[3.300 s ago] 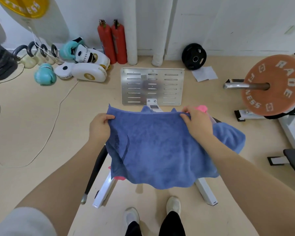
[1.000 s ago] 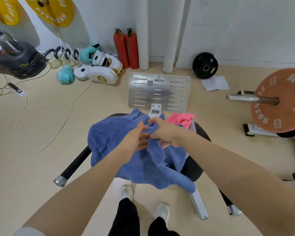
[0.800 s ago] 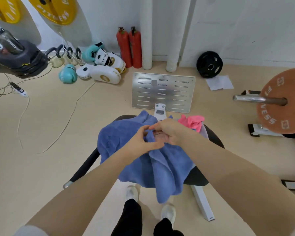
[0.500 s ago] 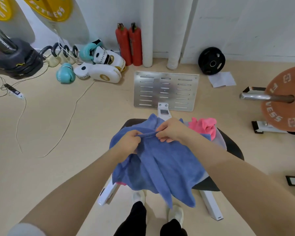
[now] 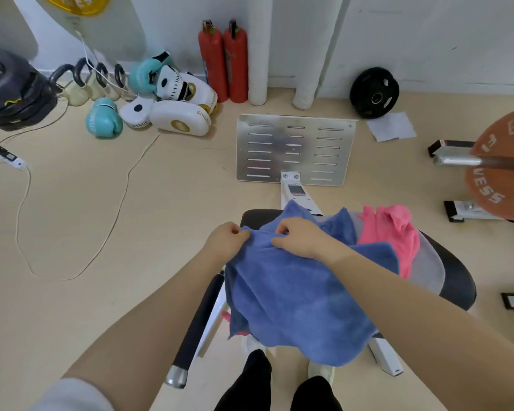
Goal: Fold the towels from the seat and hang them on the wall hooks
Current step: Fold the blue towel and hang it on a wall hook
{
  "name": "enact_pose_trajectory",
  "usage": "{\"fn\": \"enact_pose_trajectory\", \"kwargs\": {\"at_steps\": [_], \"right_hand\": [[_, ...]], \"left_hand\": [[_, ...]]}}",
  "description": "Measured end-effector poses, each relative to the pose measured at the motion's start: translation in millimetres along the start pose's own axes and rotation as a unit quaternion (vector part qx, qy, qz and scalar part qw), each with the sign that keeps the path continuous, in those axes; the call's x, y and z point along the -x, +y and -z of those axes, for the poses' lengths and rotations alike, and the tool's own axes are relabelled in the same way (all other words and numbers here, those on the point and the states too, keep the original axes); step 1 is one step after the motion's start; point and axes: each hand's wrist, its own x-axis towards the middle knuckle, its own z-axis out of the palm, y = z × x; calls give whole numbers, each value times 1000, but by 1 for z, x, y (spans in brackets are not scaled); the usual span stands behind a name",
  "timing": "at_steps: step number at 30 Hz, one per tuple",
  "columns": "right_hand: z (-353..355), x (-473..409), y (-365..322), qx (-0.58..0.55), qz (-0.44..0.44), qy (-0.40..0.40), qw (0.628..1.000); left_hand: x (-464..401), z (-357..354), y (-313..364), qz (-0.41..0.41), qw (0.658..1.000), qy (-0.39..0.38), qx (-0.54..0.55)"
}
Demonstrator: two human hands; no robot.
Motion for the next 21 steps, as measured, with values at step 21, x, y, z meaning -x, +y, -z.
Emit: {"fn": "enact_pose_trajectory", "kwargs": {"at_steps": [21], "right_hand": [[40, 17, 11, -339, 128, -138, 922]], "left_hand": [[7, 23, 3, -63, 952, -216, 207]]}}
